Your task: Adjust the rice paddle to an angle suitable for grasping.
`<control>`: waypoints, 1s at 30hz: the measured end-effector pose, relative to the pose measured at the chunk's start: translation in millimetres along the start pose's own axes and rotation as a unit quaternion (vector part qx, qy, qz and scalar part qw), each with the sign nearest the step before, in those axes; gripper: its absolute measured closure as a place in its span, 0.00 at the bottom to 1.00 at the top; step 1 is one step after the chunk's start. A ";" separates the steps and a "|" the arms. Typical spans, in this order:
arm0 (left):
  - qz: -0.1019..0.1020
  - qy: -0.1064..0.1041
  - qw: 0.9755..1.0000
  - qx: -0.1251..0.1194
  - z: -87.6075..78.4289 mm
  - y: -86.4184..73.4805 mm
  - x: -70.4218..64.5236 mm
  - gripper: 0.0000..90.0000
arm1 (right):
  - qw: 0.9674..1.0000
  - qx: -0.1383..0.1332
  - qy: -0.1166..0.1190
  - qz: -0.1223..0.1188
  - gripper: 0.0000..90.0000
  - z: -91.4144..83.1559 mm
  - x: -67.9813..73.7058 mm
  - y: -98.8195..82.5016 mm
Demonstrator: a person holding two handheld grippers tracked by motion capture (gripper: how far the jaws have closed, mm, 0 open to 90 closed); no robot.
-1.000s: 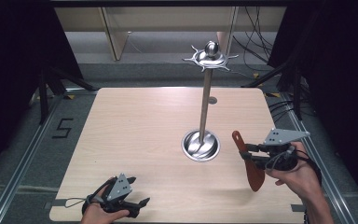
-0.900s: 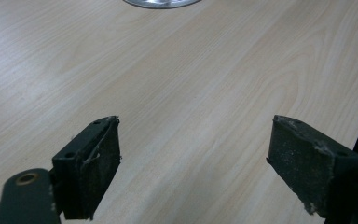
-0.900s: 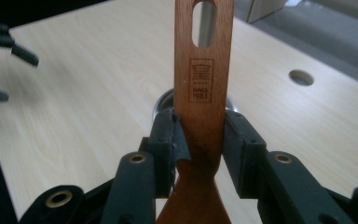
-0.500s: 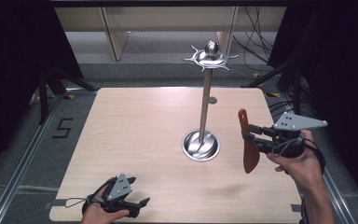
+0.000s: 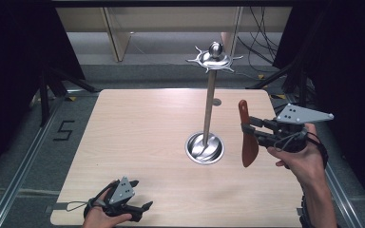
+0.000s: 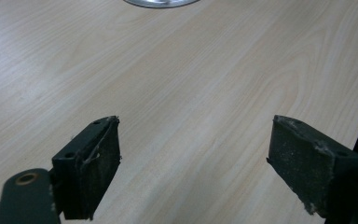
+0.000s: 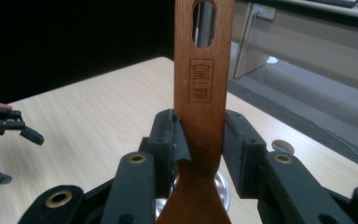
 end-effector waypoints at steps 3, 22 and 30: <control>0.010 -0.001 1.000 0.005 -0.7 -0.4 0.8 0.18 | 1.000 -0.005 0.001 0.001 0.75 -0.2 1.3 5.2; -0.008 -0.004 1.000 -0.003 1.4 -0.1 -1.1 0.17 | 0.999 -0.054 0.007 -0.004 0.75 -10.3 9.3 62.2; -0.009 -0.001 1.000 -0.004 1.1 -0.3 -1.4 0.17 | 0.999 -0.047 -0.001 -0.004 0.75 -0.9 10.4 76.0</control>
Point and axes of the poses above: each handheld gripper's, and its own axes: z roughly forward along the jaws, y roughly out of its top, x roughly to its left, the point moved 6 cm from there along z, roughly forward along the jaws, and after that the axes turned 13 degrees about z, right-handed, at the moved point
